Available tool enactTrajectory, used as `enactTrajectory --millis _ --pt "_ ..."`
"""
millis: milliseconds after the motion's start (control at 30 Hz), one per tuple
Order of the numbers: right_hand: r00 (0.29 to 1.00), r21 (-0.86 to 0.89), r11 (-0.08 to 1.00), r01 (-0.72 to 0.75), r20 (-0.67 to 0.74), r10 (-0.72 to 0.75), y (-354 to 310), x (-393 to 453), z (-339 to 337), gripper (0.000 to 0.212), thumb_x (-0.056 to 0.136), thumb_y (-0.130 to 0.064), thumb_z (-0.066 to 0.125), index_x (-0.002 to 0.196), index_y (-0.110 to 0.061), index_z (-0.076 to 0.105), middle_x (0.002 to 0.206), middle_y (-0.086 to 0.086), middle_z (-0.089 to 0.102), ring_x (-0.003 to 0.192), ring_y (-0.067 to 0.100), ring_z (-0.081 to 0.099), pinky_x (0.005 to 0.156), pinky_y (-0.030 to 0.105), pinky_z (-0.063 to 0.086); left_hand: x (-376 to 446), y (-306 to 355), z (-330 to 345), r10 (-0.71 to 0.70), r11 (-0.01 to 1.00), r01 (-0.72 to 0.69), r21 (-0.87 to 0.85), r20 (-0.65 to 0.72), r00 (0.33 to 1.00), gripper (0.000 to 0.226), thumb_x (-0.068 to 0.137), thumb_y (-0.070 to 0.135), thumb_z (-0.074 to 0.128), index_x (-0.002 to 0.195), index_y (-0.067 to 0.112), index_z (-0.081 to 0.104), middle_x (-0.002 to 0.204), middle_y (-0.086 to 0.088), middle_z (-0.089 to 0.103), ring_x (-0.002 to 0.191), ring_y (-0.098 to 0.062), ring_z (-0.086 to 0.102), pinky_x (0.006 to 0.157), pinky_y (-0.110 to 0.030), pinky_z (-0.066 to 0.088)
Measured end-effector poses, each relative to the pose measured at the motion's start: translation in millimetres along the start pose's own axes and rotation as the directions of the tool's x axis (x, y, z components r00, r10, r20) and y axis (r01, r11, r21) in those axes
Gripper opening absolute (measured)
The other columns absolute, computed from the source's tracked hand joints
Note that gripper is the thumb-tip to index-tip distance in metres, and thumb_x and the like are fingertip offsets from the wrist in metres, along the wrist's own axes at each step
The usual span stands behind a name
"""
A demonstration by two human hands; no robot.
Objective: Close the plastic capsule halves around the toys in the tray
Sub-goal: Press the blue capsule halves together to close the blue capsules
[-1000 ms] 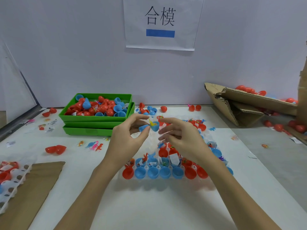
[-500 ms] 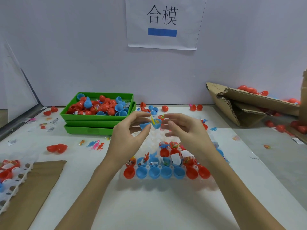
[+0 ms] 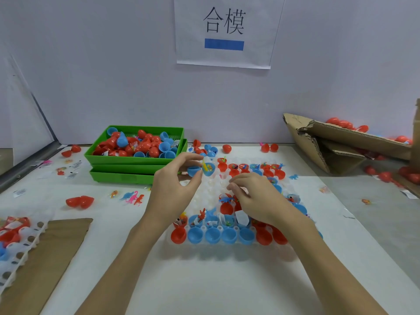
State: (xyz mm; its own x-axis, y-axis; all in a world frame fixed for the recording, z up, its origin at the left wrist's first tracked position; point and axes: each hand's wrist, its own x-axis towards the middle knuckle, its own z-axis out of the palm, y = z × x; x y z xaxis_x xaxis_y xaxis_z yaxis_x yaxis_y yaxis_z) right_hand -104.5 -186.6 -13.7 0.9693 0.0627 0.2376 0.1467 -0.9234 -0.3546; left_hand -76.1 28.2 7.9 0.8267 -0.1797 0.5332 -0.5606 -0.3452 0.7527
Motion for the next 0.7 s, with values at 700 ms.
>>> enactTrajectory --millis 700 --pt "0.993 -0.032 0.999 0.015 0.116 -0.012 -0.6 13.6 4.2 0.055 0.108 -0.046 0.023 0.106 -0.018 0.071 0.109 -0.004 0.069 0.109 0.010 0.052 0.106 0.035 0.043 0.8 -2.9 1.5 -0.015 1.000 0.014 0.016 0.041 0.999 0.029 0.096 0.010 0.072 0.121 0.024 0.070 0.107 0.015 0.071 0.104 0.003 0.066 0.082 -0.006 0.052"
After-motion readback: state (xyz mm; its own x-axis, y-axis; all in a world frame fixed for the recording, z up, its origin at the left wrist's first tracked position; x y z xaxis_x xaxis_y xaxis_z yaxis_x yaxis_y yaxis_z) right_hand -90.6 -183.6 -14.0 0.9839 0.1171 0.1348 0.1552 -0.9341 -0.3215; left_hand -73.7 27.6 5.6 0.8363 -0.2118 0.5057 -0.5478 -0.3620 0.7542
